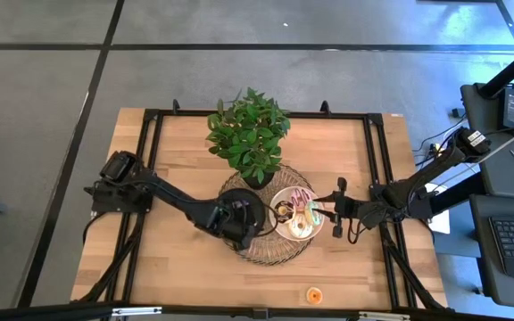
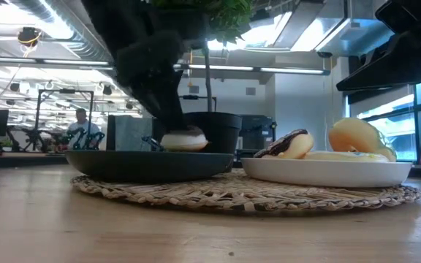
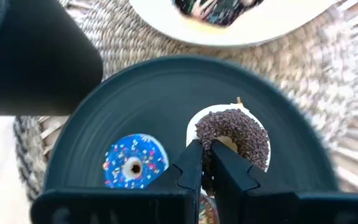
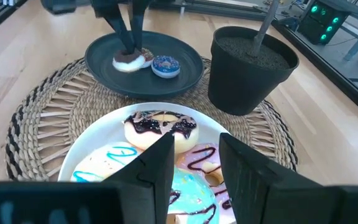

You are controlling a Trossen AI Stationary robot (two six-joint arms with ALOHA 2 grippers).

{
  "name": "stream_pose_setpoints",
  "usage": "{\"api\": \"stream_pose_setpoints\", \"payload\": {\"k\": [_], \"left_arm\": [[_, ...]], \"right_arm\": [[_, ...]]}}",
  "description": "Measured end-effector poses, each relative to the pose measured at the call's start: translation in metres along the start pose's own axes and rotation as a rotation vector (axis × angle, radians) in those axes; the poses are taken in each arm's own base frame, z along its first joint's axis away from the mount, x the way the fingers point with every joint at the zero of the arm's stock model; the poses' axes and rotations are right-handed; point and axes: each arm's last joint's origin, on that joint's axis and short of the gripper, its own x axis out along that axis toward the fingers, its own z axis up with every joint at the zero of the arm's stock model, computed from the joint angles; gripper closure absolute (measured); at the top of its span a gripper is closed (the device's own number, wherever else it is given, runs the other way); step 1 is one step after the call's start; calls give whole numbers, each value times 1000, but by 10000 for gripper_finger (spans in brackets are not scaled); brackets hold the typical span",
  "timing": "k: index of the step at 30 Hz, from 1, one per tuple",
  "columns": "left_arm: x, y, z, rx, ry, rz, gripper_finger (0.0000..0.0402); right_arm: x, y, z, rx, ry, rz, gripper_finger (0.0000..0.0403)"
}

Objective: Pick & Place donuts
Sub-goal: Put the small dark brown donut on the black plate

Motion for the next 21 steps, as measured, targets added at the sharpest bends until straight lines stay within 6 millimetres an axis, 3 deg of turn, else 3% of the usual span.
{"api": "stream_pose_setpoints", "payload": {"k": [6,21], "left_arm": [[13,-2,-5,26,26,36,378],[17,1,-4,26,38,35,366]], "right_arm": [[0,0,0,-1,1,0,274],[0,0,0,-1,1,0,274]]}}
